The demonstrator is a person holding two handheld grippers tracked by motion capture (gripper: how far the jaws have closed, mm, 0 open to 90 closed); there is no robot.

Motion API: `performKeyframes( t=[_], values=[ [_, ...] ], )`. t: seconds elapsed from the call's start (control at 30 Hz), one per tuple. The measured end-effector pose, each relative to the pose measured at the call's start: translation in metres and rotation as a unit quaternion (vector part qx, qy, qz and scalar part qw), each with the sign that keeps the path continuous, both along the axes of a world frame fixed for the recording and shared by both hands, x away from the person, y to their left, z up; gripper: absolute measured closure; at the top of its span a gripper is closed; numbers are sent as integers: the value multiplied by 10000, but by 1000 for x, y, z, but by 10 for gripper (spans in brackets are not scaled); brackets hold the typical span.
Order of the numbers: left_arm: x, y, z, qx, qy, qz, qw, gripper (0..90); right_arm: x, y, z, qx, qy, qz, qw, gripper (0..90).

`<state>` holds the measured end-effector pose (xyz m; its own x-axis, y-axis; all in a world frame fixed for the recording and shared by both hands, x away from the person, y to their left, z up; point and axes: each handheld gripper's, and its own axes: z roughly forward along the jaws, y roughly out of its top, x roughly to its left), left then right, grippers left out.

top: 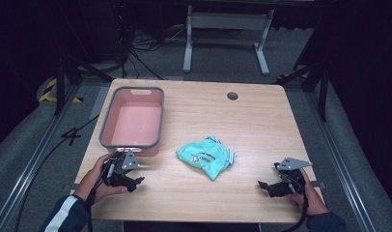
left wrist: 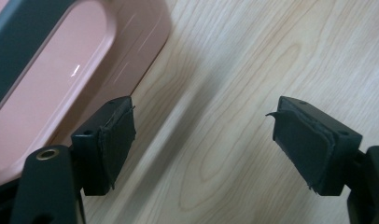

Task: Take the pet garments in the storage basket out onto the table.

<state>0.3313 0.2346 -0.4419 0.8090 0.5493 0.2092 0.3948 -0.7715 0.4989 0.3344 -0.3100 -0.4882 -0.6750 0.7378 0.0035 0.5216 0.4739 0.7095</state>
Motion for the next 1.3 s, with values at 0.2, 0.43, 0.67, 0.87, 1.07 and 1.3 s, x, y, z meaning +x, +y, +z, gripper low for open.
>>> performKeyframes(
  t=[0.2, 0.43, 0.67, 0.87, 1.07, 1.3],
  values=[
    [-3, 18, -8, -289, 102, 195, 9993, 199, 0, 0, 0, 1, 3, -3, 10000, 5],
    [-5, 42, -16, -831, 298, 419, 9952, 189, 0, 0, 0, 3, 2, 0, 10000, 5],
    [-16, 68, -29, -1136, 364, 611, 9910, 182, 0, -1, 0, 2, 7, 9, 10000, 5],
    [-23, 83, -39, -1501, 230, 740, 9856, 154, 0, -1, 0, 3, 11, 7, 10000, 5],
    [-25, 83, -40, -1560, 127, 768, 9847, 147, -1, -1, 0, 3, 11, 2, 10000, 5],
    [-25, 83, -40, -1562, 127, 768, 9847, 146, -2, -1, 0, 3, 0, -40, 10000, 5]
  ],
)
